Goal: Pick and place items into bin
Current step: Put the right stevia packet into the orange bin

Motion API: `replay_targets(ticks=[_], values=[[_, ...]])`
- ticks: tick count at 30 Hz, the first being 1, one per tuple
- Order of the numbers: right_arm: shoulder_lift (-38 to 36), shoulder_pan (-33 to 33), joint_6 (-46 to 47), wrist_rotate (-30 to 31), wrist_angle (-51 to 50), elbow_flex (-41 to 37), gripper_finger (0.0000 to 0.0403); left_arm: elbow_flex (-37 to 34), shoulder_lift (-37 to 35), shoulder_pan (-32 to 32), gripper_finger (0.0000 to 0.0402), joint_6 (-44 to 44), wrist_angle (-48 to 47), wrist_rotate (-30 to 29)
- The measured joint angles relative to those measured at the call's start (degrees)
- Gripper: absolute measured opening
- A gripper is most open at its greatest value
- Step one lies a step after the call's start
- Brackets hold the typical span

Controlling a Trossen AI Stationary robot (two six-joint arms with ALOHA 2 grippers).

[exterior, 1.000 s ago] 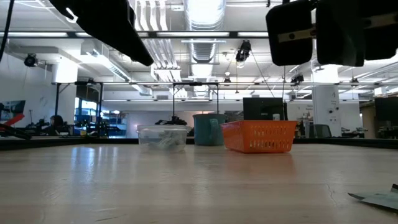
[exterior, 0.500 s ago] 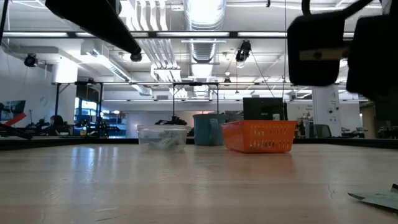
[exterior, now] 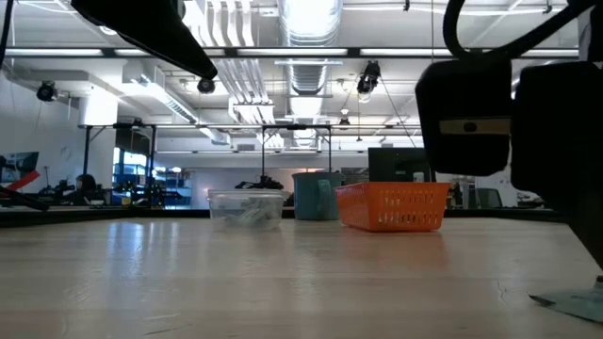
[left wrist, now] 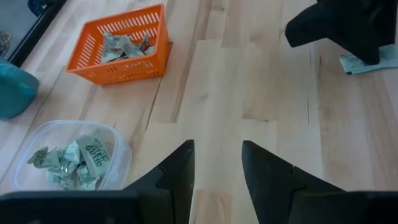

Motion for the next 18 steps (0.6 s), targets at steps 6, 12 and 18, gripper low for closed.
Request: replay_targets(ticks=[6,12,18], values=[[1.21,0.01,0.36,-0.32,0.27,0.69,0.0139,-0.11,0.0,-0.02,0.0118,0.0,0.0,0.0],[1.22,0.02,0.42,-0.36,0.14,0.6,0.0098,-0.12,0.0,-0.02,0.0118,-0.02,0.03,0.0],[1.22,0.05,-0.05,-0.61,-0.01,0.58,0.0041,-0.12,0.0,-0.02,0.0118,-0.02,0.05,0.0]])
